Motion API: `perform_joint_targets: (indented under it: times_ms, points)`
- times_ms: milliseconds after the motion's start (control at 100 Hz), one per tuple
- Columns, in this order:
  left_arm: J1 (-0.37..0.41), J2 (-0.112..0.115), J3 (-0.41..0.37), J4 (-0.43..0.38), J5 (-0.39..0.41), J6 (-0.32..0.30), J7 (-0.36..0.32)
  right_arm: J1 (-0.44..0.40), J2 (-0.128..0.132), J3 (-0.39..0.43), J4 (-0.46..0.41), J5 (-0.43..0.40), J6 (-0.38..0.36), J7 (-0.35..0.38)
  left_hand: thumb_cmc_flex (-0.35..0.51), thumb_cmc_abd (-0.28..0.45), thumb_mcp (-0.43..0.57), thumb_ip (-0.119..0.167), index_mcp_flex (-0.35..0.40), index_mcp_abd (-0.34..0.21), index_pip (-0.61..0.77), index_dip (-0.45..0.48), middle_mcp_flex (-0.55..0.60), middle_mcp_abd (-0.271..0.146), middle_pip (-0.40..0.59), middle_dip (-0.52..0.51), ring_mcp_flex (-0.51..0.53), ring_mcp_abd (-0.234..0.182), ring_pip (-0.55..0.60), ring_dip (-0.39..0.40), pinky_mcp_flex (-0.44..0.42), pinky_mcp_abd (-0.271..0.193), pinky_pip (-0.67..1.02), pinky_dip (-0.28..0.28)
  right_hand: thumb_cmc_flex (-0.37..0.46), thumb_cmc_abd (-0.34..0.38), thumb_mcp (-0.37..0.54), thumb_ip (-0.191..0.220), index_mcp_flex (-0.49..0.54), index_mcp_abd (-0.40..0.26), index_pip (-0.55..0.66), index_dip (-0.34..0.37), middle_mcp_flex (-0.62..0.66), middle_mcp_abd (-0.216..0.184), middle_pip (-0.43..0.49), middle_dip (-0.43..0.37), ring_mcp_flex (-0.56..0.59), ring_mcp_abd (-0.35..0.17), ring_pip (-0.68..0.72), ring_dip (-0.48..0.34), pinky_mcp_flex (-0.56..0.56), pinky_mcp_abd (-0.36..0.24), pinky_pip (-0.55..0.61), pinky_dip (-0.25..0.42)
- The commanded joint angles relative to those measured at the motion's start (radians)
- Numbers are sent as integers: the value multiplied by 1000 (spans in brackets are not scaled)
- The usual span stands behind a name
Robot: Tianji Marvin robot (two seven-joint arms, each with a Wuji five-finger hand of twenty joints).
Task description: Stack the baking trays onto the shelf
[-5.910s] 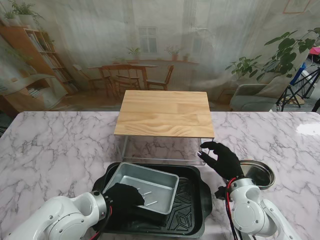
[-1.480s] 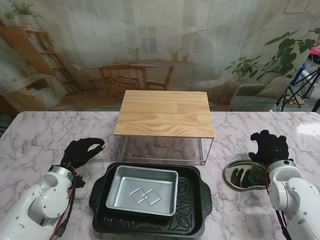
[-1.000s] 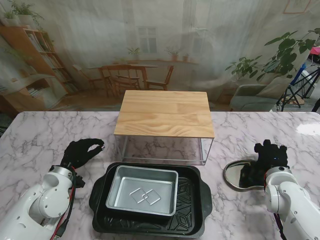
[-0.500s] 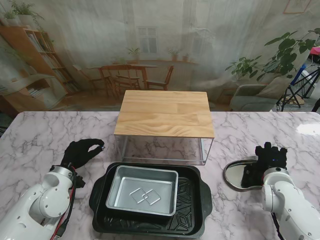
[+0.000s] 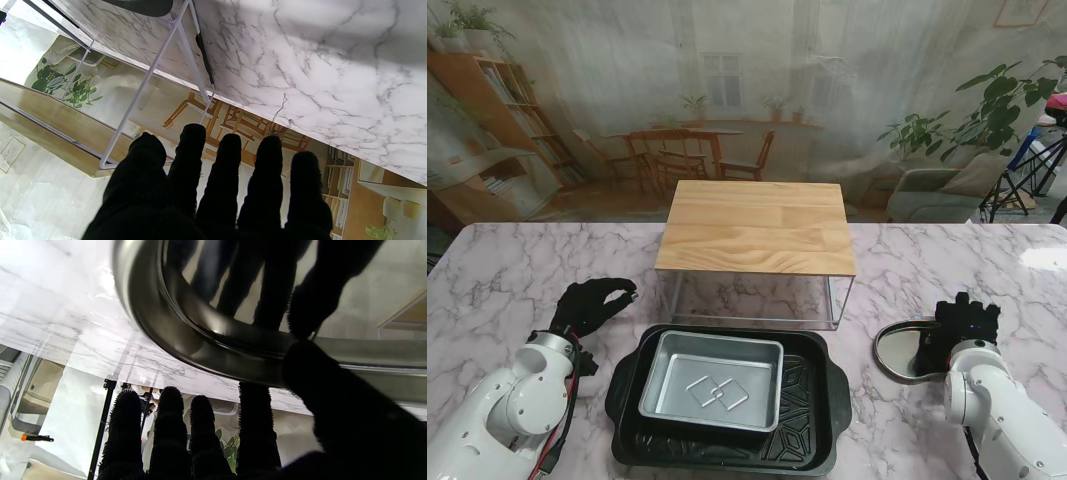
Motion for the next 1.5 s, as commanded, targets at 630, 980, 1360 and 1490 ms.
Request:
perform_joint_targets:
  times_ms: [630,980,1360,1490]
  points:
    - [0,0,3,6,8,2,-8,-23,-22,14,-12,95,6,-3,27,30,4,23,26,9,6,-7,7,-1,4,9,13,0,13,8,-16,14,8,20,264,99,-14,-100,198,66,280,152,533,48,7,64,260,108,22,-23,65,119,-68,-81]
    - [0,-1,4,8,8,2,-4,-52,-20,45,-67,94,-11,43,27,31,4,23,24,9,6,-7,1,-2,3,8,13,0,13,9,-16,12,8,21,307,160,-99,-82,120,44,322,188,804,38,120,48,442,132,22,-34,168,99,40,-135]
    - [-1,-1,6,10,7,5,-1,-78,-36,104,-114,260,-24,93,27,31,4,23,22,9,5,-8,-2,-3,3,8,12,0,13,9,-16,12,9,21,402,225,-247,-39,31,57,372,210,732,123,569,258,810,150,190,24,543,189,280,-86]
    - [-2,-2,7,12,7,7,0,-88,-42,122,-118,308,-38,91,26,32,4,23,22,10,5,-8,-4,-4,3,8,12,0,13,9,-16,12,9,21,397,198,-214,-40,40,56,371,212,749,132,600,287,869,118,233,50,606,186,314,-97]
